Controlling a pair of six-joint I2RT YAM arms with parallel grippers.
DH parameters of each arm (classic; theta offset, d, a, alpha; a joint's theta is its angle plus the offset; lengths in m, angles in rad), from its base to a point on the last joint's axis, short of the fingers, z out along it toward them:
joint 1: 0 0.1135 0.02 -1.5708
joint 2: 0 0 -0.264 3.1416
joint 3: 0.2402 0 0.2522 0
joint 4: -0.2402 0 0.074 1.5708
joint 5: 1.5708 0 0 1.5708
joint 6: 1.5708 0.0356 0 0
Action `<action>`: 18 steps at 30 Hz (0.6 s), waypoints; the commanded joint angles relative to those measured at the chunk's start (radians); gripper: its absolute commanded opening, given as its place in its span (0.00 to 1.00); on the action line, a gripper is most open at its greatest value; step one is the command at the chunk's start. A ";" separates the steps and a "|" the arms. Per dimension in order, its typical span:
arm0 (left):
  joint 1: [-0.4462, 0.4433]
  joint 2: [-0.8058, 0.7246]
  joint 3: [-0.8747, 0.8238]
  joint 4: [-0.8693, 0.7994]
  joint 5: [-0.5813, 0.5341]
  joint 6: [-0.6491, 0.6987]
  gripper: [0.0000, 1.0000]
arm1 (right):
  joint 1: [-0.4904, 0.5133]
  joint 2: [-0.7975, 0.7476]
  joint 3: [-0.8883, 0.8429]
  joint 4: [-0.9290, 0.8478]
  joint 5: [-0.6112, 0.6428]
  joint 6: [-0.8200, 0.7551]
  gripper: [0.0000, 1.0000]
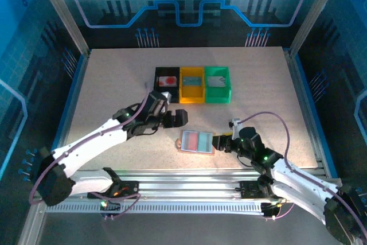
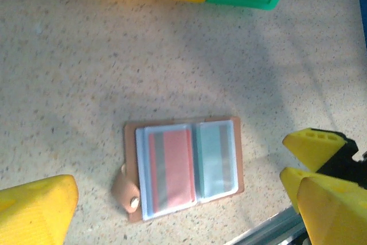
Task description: Take the credit cards out of the card holder
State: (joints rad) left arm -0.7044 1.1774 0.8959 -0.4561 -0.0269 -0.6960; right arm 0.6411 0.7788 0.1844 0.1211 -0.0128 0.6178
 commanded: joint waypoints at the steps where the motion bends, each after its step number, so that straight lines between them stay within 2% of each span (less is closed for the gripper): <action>1: -0.015 -0.099 -0.113 0.064 -0.055 -0.091 0.99 | 0.033 0.061 0.053 0.036 -0.016 -0.041 0.60; 9: -0.095 -0.227 -0.285 0.123 -0.090 -0.238 0.99 | 0.096 0.218 0.115 0.055 -0.005 -0.078 0.40; 13: -0.157 -0.206 -0.311 0.190 -0.108 -0.287 0.99 | 0.102 0.270 0.146 0.028 0.003 -0.082 0.32; 18: -0.176 -0.141 -0.306 0.245 -0.093 -0.306 0.99 | 0.103 0.304 0.155 0.021 0.033 -0.082 0.22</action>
State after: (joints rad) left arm -0.8722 1.0122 0.5945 -0.2790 -0.1055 -0.9615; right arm 0.7345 1.0687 0.3103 0.1497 -0.0067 0.5449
